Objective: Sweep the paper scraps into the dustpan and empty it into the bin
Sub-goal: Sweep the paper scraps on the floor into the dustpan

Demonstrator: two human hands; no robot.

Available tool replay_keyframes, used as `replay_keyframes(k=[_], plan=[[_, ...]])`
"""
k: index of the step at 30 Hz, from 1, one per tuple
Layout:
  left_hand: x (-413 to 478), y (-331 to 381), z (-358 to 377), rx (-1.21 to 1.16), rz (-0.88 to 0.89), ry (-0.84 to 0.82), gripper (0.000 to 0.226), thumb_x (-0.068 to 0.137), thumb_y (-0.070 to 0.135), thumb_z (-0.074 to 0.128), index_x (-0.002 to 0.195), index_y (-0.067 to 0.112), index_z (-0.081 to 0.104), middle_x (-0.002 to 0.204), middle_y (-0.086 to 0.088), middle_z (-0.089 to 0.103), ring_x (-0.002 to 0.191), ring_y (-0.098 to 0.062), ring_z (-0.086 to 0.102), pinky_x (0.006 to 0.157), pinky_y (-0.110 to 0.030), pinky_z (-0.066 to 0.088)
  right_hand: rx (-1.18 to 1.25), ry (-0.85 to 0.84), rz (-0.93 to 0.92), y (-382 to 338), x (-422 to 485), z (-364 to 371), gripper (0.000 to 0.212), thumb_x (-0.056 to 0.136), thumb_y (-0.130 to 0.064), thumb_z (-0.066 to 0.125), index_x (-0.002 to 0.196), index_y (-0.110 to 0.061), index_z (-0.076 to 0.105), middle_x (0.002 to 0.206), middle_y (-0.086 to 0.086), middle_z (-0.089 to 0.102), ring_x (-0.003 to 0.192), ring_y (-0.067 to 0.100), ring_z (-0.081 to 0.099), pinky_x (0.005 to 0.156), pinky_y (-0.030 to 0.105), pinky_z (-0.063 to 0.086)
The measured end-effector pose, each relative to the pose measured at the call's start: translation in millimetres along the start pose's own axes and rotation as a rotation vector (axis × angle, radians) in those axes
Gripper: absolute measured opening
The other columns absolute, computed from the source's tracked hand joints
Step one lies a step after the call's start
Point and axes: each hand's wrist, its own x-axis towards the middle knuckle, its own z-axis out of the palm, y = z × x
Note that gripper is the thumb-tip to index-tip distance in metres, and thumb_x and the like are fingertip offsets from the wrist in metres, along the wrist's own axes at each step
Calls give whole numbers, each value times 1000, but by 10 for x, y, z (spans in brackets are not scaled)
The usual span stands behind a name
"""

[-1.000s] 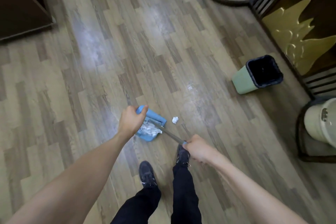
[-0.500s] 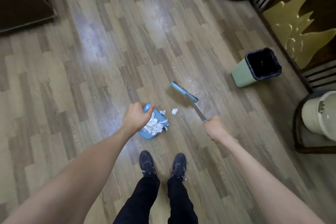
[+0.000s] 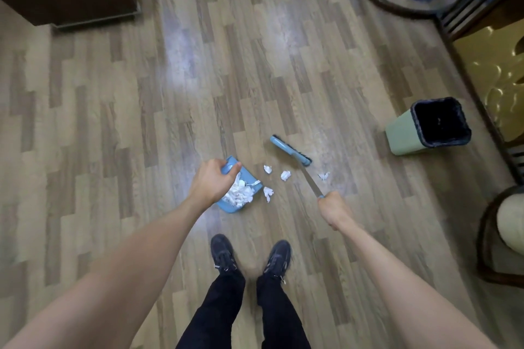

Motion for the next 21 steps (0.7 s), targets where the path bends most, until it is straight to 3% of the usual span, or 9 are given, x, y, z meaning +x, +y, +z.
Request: replay_keyframes(k=[6, 10, 12, 13, 15, 19, 21], plan=[[-248, -112, 316, -3, -38, -74, 54, 81, 60, 49, 61, 10, 38, 54, -6, 40, 50, -20, 39, 50, -34, 34, 20, 104, 43, 42, -133, 3, 34, 97, -11, 44, 121, 7, 61, 127, 28, 60, 120, 40, 57, 93, 35, 46], [-361, -83, 576, -10, -25, -114, 54, 86, 54, 53, 60, 11, 35, 52, -4, 36, 49, -20, 35, 50, -32, 33, 126, 160, 109, 146, -122, 8, 32, 93, -4, 46, 119, 9, 60, 126, 30, 60, 118, 42, 58, 94, 39, 47], [-386, -33, 668, -30, -23, -102, 55, 90, 48, 56, 57, 12, 30, 49, -1, 30, 49, -21, 31, 49, -31, 32, 239, 147, 162, 199, -85, 60, 22, 91, -4, 47, 107, 5, 59, 107, 27, 62, 95, 37, 64, 83, 41, 52], [-393, -2, 685, -32, -27, -96, 56, 91, 47, 57, 56, 13, 29, 49, 0, 29, 48, -21, 31, 49, -31, 31, 310, 130, 208, 204, -79, 93, 16, 91, -6, 45, 101, -1, 55, 93, 22, 58, 75, 31, 61, 67, 39, 53], [-366, 20, 698, -16, -22, -79, 56, 91, 47, 57, 56, 12, 31, 49, -1, 30, 49, -21, 31, 49, -31, 30, 375, 68, 315, 214, -90, 125, 14, 93, -11, 38, 102, -10, 49, 73, 11, 48, 51, 18, 43, 39, 25, 36], [-288, -38, 683, -41, -43, -58, 64, 85, 57, 51, 62, -2, 46, 50, -7, 39, 48, -20, 37, 49, -31, 34, 307, -60, 281, 140, -205, 221, 26, 97, -14, 33, 115, -7, 51, 69, 7, 43, 48, 16, 37, 38, 19, 25], [-271, -55, 672, -49, -40, -40, 66, 84, 58, 49, 63, -4, 48, 50, -8, 41, 48, -20, 40, 49, -32, 36, 244, -51, 217, 102, -253, 307, 22, 95, -16, 37, 110, -9, 50, 81, 12, 52, 56, 20, 46, 44, 20, 31]])
